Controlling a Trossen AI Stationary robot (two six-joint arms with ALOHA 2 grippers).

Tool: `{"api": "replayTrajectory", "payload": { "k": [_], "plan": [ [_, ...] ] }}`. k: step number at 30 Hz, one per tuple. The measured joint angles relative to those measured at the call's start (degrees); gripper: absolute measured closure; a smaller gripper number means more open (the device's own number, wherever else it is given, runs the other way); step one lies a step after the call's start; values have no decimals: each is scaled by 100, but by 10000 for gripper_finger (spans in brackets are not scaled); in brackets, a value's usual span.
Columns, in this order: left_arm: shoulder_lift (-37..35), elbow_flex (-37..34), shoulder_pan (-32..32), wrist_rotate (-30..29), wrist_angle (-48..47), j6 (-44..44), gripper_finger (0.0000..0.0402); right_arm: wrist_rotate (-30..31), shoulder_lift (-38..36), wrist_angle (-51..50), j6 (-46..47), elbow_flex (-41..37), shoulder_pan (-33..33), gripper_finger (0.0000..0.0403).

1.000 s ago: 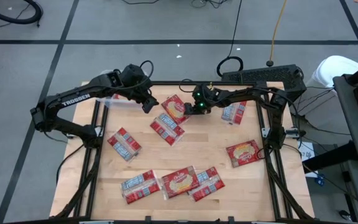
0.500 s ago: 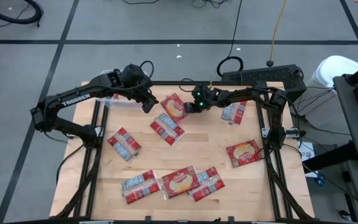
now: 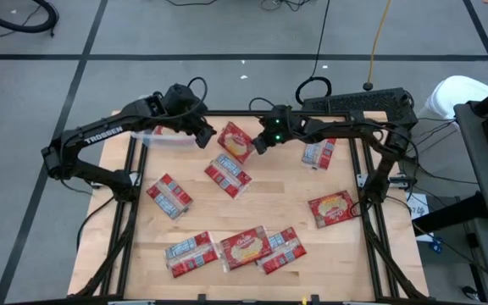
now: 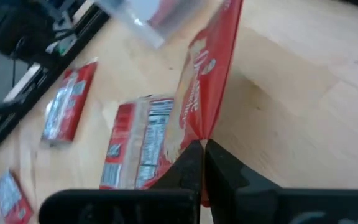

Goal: Sort popcorn bags into baskets
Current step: Put the popcorn pack into the transparent bin

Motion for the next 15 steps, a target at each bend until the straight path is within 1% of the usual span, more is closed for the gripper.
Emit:
{"api": "replayTrajectory", "payload": {
  "k": [4, 8, 12, 15],
  "plan": [
    [0, 0, 72, -3, 309, 327, 251, 4, -356, -288, -390, 0, 98, 402],
    [0, 0, 197, 11, 491, 363, 206, -7, -702, -554, -580, 0, 153, 402],
    [0, 0, 375, 297, 541, 339, 158, -11, -1090, -773, -695, 0, 155, 403],
    [0, 0, 507, 577, 543, 297, 135, -13, -1367, -841, -878, 0, 153, 403]
  ]
}}
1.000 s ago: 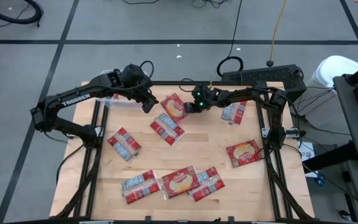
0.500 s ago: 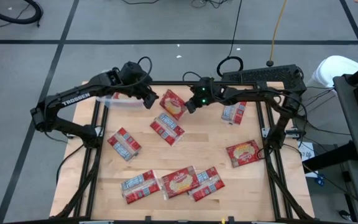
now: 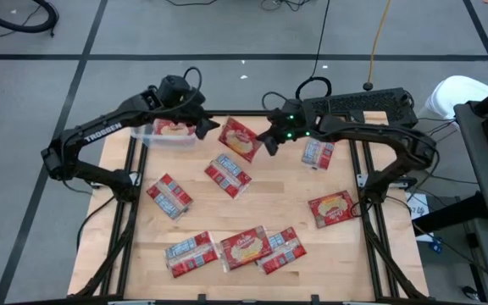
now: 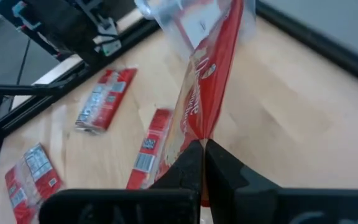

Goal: Sort popcorn bags into baskets
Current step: Put the popcorn pack into the transparent bin

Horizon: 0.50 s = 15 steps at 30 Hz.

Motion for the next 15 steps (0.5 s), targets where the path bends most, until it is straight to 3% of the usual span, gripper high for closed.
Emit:
{"api": "replayTrajectory", "payload": {
  "k": [7, 11, 15],
  "plan": [
    [1, 0, 5, 252, 456, 653, 137, -7, -722, -223, -819, 0, 0, 403],
    [0, 0, 16, 334, 868, 319, 149, -7, -1092, -353, -1116, 2, 0, 403],
    [0, 0, 10, 811, 1332, -46, 141, -1, -1388, -508, -1326, 4, 4, 403]
  ]
}}
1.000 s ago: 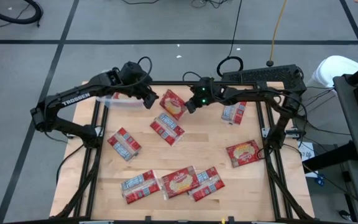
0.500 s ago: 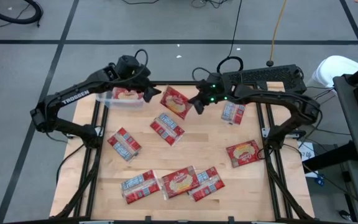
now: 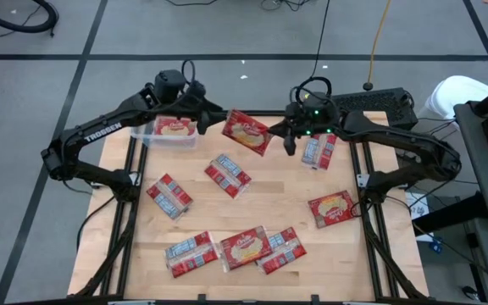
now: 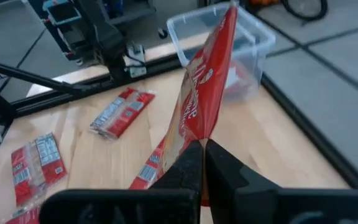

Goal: Sort popcorn bags into baskets
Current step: Put the popcorn pack into the transparent bin

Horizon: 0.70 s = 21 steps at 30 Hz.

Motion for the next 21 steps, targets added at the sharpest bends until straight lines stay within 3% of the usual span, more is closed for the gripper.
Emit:
{"api": "replayTrajectory", "payload": {
  "k": [3, 10, 21],
  "plan": [
    [0, 0, 0, 339, 370, -234, 121, -1, -132, 78, -187, 0, 54, 403],
    [33, 2, 25, 339, 565, -217, 91, -2, -178, 111, -409, 0, 304, 403],
    [286, 2, 43, 1515, 525, -201, 140, 333, -147, 297, -411, 0, 545, 403]
  ]
}}
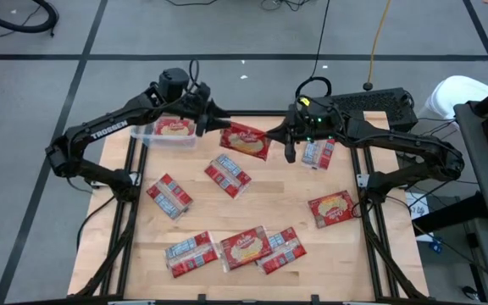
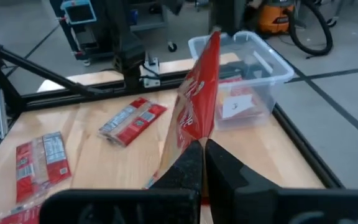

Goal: Sort popcorn bags into baskets
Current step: Put the popcorn pack into the transparent bin

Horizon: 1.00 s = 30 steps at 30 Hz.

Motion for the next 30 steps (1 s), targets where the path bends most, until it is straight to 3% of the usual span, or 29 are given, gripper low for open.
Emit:
{"api": "replayTrajectory", "payload": {
  "k": [18, 30],
  "plan": [
    [287, -4, -89, -42, -307, 639, 215, 10, -2, 323, -33, 0, 2, 403],
    [332, -4, -68, 299, -186, 596, 363, 4, -2, 386, -35, 0, 0, 403]
  ]
}}
